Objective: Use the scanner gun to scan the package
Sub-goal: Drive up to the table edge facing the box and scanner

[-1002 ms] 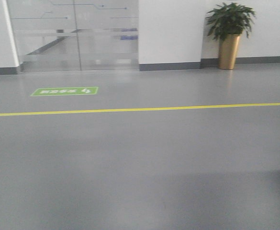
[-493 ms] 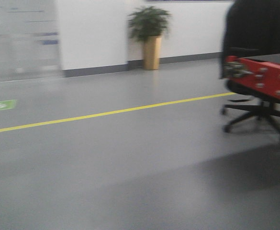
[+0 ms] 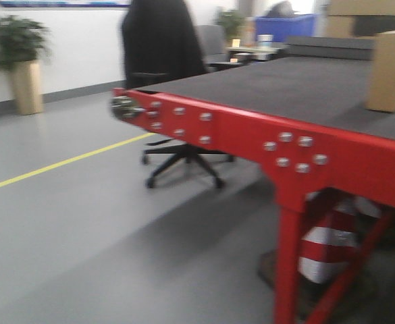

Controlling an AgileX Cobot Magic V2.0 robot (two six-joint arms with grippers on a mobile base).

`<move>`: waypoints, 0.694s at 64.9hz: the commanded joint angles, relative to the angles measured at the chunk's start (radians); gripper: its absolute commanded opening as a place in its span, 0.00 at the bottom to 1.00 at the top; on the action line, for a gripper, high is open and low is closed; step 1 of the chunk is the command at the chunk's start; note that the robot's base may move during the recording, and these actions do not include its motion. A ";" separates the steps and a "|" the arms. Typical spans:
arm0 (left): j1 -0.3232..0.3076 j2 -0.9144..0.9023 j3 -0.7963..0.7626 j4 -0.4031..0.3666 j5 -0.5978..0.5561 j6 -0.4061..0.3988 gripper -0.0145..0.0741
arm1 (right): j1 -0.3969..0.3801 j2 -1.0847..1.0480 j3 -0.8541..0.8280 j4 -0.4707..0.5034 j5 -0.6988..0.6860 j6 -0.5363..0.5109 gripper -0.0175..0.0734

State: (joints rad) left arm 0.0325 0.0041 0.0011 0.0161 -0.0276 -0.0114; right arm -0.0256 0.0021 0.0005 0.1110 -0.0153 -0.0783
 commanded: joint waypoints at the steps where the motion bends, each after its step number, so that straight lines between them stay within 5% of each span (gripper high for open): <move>1: -0.007 -0.004 -0.001 -0.002 -0.015 0.002 0.04 | -0.002 -0.002 -0.001 -0.004 -0.014 0.001 0.01; 45: -0.007 -0.004 -0.001 -0.002 -0.015 0.002 0.04 | -0.002 -0.002 -0.001 -0.004 -0.014 0.001 0.01</move>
State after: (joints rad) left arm 0.0325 0.0041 0.0011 0.0161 -0.0276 -0.0114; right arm -0.0256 0.0021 0.0005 0.1110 -0.0153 -0.0783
